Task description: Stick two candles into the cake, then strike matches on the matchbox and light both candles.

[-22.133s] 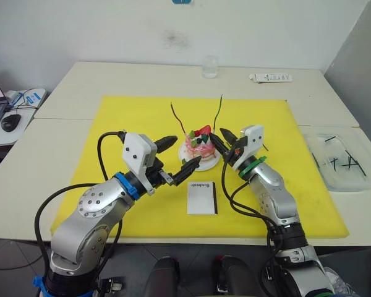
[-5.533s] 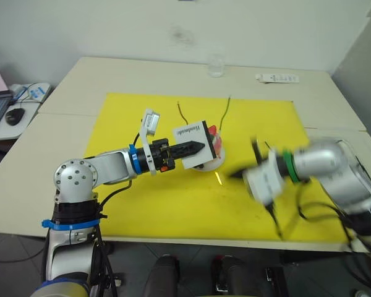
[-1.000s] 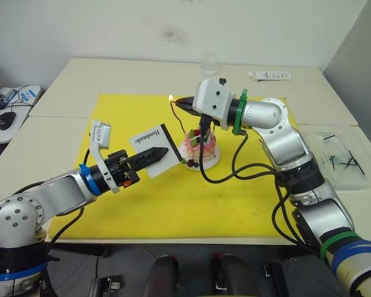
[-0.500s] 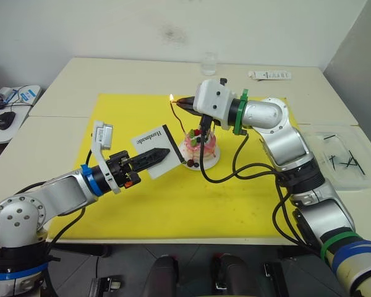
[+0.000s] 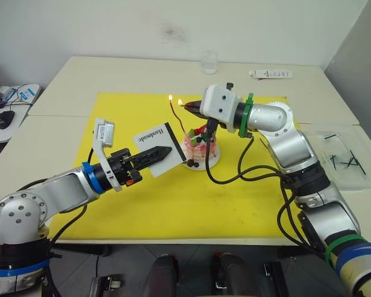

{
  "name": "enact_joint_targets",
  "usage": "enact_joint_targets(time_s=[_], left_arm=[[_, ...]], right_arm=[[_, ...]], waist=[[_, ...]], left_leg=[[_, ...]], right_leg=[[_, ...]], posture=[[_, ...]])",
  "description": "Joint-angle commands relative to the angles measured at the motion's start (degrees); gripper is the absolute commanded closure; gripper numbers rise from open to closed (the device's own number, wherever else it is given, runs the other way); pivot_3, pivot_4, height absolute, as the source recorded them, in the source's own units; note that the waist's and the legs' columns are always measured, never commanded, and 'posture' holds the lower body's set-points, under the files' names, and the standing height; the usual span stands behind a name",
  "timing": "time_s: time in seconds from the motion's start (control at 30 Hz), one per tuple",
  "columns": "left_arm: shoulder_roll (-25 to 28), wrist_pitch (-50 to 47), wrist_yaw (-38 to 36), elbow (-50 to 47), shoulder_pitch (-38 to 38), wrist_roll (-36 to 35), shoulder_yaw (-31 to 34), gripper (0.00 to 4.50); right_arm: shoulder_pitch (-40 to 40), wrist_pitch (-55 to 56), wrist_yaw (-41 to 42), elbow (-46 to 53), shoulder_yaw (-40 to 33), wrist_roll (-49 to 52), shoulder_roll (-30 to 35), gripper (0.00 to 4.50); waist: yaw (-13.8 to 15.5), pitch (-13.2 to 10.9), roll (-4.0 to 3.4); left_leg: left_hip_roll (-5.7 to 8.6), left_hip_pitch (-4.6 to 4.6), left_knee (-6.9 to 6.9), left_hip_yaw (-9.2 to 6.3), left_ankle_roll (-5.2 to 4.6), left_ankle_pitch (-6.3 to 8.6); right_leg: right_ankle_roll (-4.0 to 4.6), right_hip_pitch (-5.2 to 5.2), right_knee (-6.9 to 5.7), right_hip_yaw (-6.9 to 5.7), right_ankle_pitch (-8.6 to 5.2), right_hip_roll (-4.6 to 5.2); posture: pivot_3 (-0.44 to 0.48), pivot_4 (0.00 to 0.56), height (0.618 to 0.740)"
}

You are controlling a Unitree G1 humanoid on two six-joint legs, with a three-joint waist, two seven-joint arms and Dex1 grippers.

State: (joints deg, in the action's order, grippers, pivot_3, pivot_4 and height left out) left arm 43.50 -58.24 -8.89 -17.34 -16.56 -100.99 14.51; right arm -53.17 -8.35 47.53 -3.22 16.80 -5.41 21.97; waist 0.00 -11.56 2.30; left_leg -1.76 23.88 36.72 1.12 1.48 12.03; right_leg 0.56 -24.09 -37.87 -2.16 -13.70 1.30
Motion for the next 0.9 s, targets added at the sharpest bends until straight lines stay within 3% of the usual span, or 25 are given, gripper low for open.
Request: enact_joint_targets(time_s=[0.03, 0.3, 0.5, 0.67, 0.9], left_arm=[[0.5, -0.6, -2.1, -1.3, -0.5, 0.7, -1.1, 4.50], [0.6, -1.5, -4.2, -0.9, -1.5, 1.1, -2.8, 4.50], [0.0, -1.5, -5.9, -3.7, -1.0, 2.5, -4.3, 4.50], [-0.7, -0.4, -8.9, -7.6, 0.2, 6.2, -5.2, 4.50], [-2.8, 0.4, -11.6, -10.4, 1.4, 9.4, -6.9, 4.50]], right_arm=[[1.3, -2.2, 0.9, 6.2, -2.0, 1.6, 1.6, 4.46], [9.2, -12.1, 4.4, 22.0, -5.6, 6.0, 9.0, 4.46], [19.8, -17.8, 4.3, 30.8, -12.1, 8.7, 16.6, 4.46], [27.3, -19.5, -0.7, 30.0, -19.6, 6.8, 21.3, 4.46], [32.9, -29.8, -12.6, 22.7, -31.0, 4.1, 21.8, 4.46]], waist=[[0.0, 0.0, 0.00], [0.1, 0.0, 0.00], [0.1, 0.0, 0.00], [0.3, 0.0, 0.00], [0.3, 0.0, -0.01]], left_leg=[[0.00, 0.00, 0.00, 0.01, 0.00, 0.00], [0.01, -0.01, 0.02, 0.01, 0.00, 0.00], [0.01, 0.00, 0.00, -0.01, 0.00, 0.00], [0.05, 0.00, 0.04, 0.11, 0.00, 0.00], [0.03, -0.01, 0.08, 0.21, 0.00, 0.00]], right_leg=[[0.00, 0.00, 0.00, 0.01, 0.00, 0.00], [0.00, 0.00, -0.02, -0.01, 0.00, 0.00], [-0.01, 0.01, 0.03, -0.02, -0.01, 0.00], [-0.02, 0.01, 0.04, 0.05, 0.00, 0.03], [-0.02, 0.01, 0.00, 0.07, 0.01, 0.00]], posture=[[0.000, 0.150, 0.740], [0.000, 0.150, 0.740], [0.000, 0.150, 0.740], [0.000, 0.150, 0.740], [0.000, 0.150, 0.740]])
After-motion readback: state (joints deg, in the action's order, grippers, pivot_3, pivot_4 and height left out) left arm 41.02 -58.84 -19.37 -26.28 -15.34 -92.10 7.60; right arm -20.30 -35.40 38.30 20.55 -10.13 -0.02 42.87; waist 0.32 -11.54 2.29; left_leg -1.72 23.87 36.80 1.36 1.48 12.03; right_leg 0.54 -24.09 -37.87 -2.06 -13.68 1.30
